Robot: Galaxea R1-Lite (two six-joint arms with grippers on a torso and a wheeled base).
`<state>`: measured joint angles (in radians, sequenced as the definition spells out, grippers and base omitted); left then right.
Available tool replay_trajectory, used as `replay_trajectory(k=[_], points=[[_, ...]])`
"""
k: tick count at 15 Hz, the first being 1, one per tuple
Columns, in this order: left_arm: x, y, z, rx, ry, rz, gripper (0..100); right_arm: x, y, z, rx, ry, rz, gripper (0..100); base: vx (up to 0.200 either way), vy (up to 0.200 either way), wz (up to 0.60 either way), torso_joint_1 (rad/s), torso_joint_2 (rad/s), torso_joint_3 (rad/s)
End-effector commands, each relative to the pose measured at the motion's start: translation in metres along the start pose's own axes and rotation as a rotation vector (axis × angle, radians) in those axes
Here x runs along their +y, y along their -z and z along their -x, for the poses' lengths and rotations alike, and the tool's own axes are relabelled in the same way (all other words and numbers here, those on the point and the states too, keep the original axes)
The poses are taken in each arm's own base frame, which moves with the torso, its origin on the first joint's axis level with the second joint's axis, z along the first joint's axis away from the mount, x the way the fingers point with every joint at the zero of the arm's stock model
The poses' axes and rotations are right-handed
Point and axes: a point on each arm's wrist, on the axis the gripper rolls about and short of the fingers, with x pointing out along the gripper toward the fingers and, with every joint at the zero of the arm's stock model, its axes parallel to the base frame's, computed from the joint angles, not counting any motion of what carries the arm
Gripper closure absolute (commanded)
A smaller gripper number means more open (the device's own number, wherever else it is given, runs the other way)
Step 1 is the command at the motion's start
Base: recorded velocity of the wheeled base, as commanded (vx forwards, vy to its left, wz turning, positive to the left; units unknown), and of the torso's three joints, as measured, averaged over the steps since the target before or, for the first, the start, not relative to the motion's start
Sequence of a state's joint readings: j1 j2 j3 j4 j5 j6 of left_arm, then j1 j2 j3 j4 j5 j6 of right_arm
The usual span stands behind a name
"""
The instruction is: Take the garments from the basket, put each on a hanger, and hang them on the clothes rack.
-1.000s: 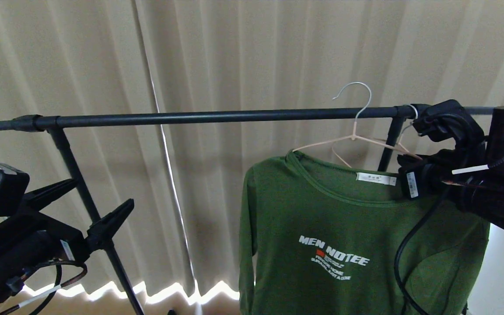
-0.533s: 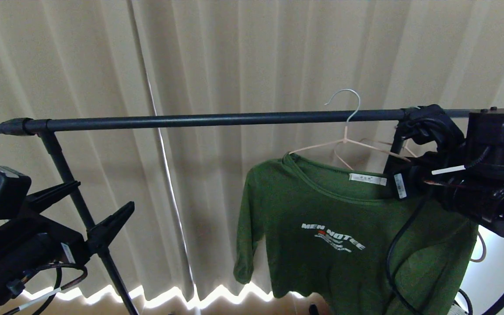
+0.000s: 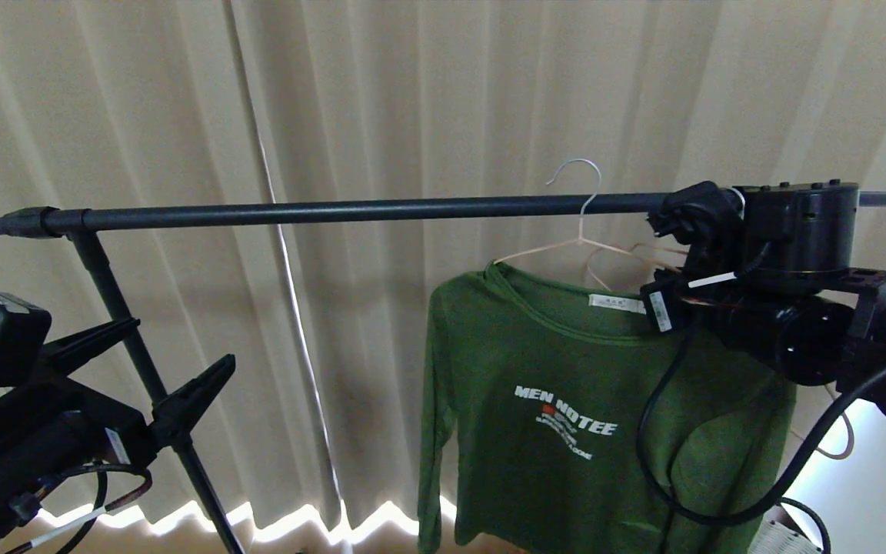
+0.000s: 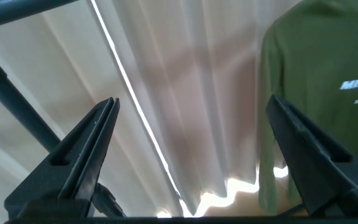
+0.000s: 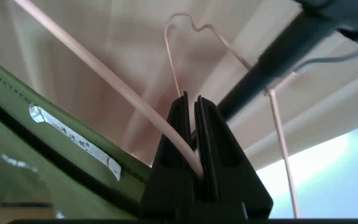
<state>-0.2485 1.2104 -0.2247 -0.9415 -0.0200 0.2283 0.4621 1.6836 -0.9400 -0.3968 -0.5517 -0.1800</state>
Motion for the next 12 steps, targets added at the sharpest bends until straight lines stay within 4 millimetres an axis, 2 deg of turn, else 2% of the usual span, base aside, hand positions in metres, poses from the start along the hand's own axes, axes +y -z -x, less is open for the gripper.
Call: replay_trajectory(k=[1, 5, 9, 12], points=[[0.000, 0.000, 0.000, 0.000, 0.000, 0.000, 0, 0.017, 0.005, -0.012, 0.029, -0.020, 0.030, 100, 0.000, 0.000, 0.00, 0.000, 0.00, 0.000], [0.000, 0.001, 0.000, 0.003, 0.004, 0.000, 0, 0.033, 0.005, -0.015, 0.028, -0.044, 0.048, 100, 0.000, 0.000, 0.00, 0.000, 0.00, 0.000], [-0.001, 0.001, -0.001, 0.006, 0.008, -0.002, 0, 0.034, 0.005, -0.014, 0.028, -0.048, 0.049, 100, 0.000, 0.000, 0.00, 0.000, 0.00, 0.000], [-0.001, 0.002, -0.001, 0.011, 0.009, -0.002, 0, 0.045, 0.004, -0.007, 0.013, -0.085, 0.061, 100, 0.000, 0.000, 0.00, 0.000, 0.00, 0.000]])
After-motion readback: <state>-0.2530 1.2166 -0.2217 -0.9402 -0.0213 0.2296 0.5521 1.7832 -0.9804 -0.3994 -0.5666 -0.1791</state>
